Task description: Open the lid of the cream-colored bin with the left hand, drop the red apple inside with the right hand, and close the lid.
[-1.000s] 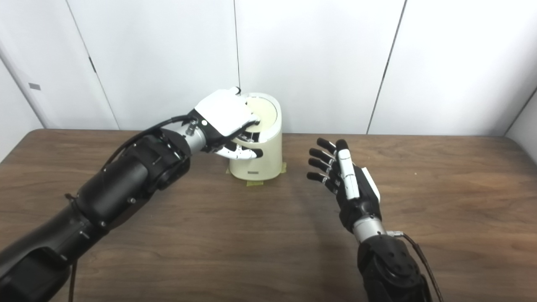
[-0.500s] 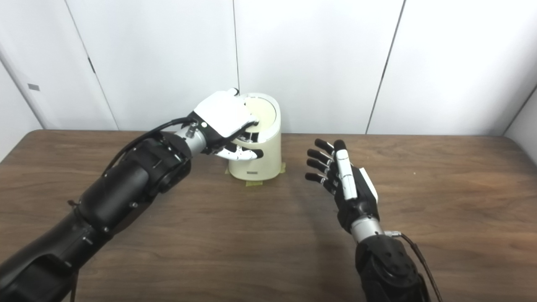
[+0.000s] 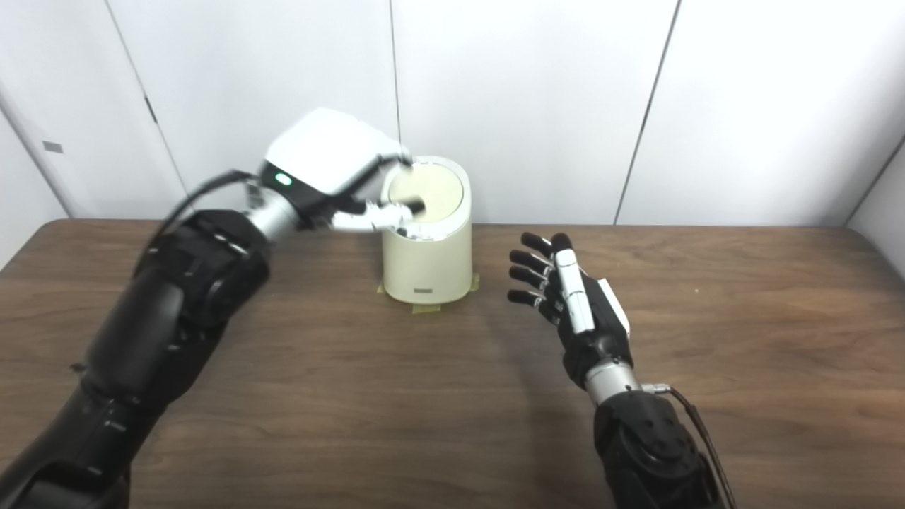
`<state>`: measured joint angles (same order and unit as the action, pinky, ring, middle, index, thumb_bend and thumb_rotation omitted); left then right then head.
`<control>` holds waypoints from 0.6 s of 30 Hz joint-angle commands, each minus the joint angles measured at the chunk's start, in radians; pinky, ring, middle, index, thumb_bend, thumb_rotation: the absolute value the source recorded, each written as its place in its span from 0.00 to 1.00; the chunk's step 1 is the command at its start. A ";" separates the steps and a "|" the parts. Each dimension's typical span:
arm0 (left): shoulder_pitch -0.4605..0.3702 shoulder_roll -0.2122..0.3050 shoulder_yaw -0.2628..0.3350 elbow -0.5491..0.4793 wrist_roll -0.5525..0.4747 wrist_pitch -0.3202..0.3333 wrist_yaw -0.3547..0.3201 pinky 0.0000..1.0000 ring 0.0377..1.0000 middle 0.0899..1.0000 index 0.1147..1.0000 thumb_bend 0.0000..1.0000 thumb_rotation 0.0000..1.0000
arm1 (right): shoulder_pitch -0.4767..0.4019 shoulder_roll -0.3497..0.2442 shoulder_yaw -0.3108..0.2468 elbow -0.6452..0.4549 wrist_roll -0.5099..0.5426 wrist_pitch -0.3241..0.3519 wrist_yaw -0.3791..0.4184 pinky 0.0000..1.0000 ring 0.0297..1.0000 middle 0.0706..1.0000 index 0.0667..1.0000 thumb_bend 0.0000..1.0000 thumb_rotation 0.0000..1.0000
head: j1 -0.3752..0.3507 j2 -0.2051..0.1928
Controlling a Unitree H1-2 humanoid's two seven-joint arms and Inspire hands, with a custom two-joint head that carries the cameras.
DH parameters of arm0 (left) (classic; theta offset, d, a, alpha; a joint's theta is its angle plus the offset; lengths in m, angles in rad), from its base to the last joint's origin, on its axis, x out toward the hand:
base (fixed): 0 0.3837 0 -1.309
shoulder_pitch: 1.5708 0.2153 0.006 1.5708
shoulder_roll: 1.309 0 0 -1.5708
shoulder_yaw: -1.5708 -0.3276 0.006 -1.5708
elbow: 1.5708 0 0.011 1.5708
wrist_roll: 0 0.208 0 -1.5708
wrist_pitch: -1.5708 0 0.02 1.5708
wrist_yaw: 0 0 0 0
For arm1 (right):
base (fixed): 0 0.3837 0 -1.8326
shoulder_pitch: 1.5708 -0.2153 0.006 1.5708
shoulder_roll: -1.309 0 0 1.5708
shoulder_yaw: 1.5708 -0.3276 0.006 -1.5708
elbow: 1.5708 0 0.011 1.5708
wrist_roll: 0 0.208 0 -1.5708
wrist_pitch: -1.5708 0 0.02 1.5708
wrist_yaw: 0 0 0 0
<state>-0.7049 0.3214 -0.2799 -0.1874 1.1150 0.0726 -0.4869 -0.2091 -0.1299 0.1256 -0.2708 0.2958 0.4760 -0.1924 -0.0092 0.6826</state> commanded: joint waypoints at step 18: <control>0.213 -0.156 0.323 -0.231 -0.480 0.318 0.067 0.81 0.89 0.89 0.95 0.31 0.99 | -0.023 -0.008 -0.017 -0.079 -0.002 -0.007 -0.032 0.71 0.81 0.81 0.81 0.50 0.91 | -0.005 0.015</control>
<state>-0.4695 0.1702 0.0280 -0.3845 0.6960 0.3660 -0.4347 -0.2068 -0.1399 0.1220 -0.3056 0.3116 0.4760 -0.2355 -0.0138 0.6964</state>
